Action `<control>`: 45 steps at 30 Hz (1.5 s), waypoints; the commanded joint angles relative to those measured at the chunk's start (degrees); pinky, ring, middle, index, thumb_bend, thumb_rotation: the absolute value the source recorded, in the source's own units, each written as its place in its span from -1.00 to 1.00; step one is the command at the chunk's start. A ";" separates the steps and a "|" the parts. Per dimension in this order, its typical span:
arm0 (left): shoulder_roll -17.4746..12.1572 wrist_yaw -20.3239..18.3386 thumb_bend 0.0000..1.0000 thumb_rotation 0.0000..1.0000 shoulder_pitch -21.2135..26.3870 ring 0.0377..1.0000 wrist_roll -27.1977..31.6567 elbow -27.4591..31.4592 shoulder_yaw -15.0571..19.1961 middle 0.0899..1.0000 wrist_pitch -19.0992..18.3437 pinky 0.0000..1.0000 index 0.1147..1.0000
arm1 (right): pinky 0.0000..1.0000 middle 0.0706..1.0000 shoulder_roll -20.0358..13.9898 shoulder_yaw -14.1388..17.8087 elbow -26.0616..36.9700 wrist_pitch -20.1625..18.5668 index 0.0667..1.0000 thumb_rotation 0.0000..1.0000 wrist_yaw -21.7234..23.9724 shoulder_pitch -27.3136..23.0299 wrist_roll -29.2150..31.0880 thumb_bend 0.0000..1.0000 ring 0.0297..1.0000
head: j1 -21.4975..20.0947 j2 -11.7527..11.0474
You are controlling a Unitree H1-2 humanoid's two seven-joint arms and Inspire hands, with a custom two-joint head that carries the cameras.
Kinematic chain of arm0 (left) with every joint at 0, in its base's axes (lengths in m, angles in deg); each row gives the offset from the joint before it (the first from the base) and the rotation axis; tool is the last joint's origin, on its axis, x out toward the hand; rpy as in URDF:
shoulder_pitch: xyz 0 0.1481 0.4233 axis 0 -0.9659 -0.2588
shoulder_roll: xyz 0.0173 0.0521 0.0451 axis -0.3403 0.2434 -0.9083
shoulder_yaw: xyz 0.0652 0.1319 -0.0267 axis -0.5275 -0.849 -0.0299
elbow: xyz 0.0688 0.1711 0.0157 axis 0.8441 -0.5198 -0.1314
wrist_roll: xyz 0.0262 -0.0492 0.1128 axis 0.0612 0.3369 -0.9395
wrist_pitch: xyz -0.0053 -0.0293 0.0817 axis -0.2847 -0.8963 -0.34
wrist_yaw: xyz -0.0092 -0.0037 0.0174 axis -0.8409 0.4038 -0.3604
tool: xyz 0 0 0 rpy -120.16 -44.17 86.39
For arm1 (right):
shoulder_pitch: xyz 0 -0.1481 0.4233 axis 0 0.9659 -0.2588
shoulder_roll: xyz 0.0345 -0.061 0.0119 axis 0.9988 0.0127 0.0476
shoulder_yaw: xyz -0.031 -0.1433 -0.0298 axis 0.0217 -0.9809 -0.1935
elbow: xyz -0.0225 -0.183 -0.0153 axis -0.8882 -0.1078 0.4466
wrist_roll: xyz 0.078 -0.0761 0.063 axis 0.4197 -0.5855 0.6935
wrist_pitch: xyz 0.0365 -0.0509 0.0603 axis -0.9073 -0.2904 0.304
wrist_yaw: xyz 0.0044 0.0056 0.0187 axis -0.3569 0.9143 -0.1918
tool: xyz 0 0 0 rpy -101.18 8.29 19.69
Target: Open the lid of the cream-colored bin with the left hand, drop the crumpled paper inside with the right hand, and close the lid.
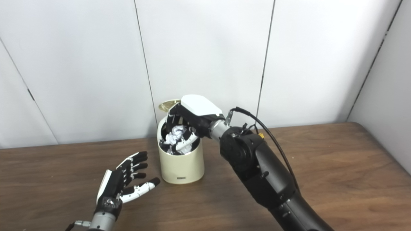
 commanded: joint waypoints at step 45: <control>0.37 0.02 0.47 -0.82 1.40 0.59 0.58 2.25 0.05 0.64 1.87 0.48 0.65 | -0.34 -0.04 -2.34 0.71 -6.68 11.67 -0.06 -1.00 -12.62 -1.48 -7.57 0.03 -0.27 | 0.28 0.28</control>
